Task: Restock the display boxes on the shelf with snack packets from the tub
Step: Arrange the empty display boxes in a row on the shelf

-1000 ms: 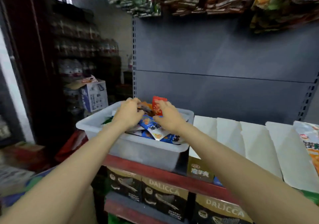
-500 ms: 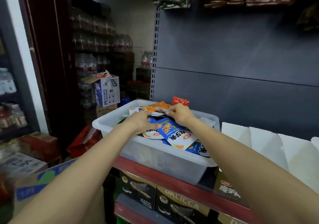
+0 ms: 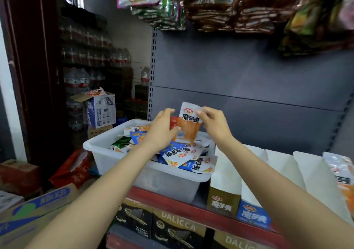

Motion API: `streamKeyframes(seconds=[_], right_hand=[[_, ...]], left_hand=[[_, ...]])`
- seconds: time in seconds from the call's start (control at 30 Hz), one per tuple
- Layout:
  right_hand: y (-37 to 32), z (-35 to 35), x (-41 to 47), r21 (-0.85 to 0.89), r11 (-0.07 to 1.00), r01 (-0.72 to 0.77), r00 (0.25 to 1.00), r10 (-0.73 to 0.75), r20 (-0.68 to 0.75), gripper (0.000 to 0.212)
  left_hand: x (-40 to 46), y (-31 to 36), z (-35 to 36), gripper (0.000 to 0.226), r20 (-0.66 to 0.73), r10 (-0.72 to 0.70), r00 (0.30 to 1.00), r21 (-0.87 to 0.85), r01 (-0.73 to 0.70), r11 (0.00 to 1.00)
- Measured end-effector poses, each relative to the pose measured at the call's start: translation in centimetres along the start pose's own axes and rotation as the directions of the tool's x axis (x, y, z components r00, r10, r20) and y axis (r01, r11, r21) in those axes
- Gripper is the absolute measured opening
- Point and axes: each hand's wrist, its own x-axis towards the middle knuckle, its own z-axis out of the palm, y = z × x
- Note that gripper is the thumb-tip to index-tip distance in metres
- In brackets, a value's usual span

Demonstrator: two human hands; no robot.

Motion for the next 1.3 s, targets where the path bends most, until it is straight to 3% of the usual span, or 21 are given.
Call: streamKeyframes(seconds=[0.2, 0.3, 0.37, 0.43, 0.53, 0.63, 0.67, 0.8, 0.9, 1.1, 1.23, 1.3], right_hand=[[-1.8, -7.7, -4.5, 0.335, 0.939, -0.072, 0.988, 0.114, -0.108, 0.022], [-0.4, -11.2, -6.0, 0.255, 0.955, -0.152, 0.95, 0.212, -0.229, 0.022], [0.9, -13.5, -7.0, 0.138, 0.937, -0.32, 0.905, 0.345, -0.247, 0.059], [1.5, -15.6, -8.3, 0.235, 0.876, -0.42, 0.879, 0.457, -0.134, 0.084], [2.3, -18.8, -10.1, 0.447, 0.782, -0.435, 0.862, 0.504, -0.042, 0.054], [3.5, -22.1, -11.4, 0.413, 0.821, -0.395, 0.836, 0.507, -0.208, 0.005], [4.1, -23.2, -11.8, 0.381, 0.843, -0.38, 0.827, 0.494, -0.269, 0.008], [5.0, -27.9, -13.0, 0.312, 0.902, -0.297, 0.785, 0.417, -0.459, 0.015], [5.8, -30.7, -13.4, 0.299, 0.913, -0.278, 0.765, 0.399, -0.506, 0.013], [7.9, -32.8, -14.2, 0.33, 0.89, -0.314, 0.767, 0.443, -0.465, 0.015], [9.6, -32.6, -14.4, 0.257, 0.896, -0.362, 0.795, 0.44, -0.417, 0.026], [10.3, -32.4, -14.2, 0.221, 0.887, -0.406, 0.807, 0.461, -0.368, 0.029]], left_hand=[[-1.4, 6.7, 2.6, 0.016, 0.009, 0.086, 0.996, -0.217, -0.082, 0.973], [-2.7, 10.6, 5.0, 0.009, -0.006, 0.135, 0.991, -0.257, -0.132, 0.957], [-3.6, 13.1, 7.0, 0.006, -0.059, 0.212, 0.976, -0.166, -0.219, 0.962], [-4.8, 15.8, 9.0, 0.014, -0.077, 0.318, 0.945, -0.012, -0.32, 0.947], [-6.3, 19.3, 12.0, 0.025, -0.016, 0.468, 0.884, 0.162, -0.46, 0.873], [-6.8, 21.4, 14.4, 0.033, 0.097, 0.541, 0.836, 0.1, -0.549, 0.83], [-6.8, 21.8, 15.1, 0.038, 0.145, 0.552, 0.821, 0.039, -0.562, 0.826], [-6.6, 22.7, 17.5, 0.054, 0.273, 0.51, 0.815, -0.093, -0.505, 0.858], [-6.3, 23.0, 19.3, 0.061, 0.321, 0.446, 0.835, -0.136, -0.426, 0.895], [-5.9, 24.8, 21.9, 0.081, 0.495, 0.373, 0.785, -0.135, -0.355, 0.925], [-6.0, 26.1, 22.6, 0.063, 0.569, 0.369, 0.734, -0.205, -0.308, 0.929], [-6.0, 26.2, 22.9, 0.059, 0.601, 0.346, 0.72, -0.279, -0.217, 0.936]])
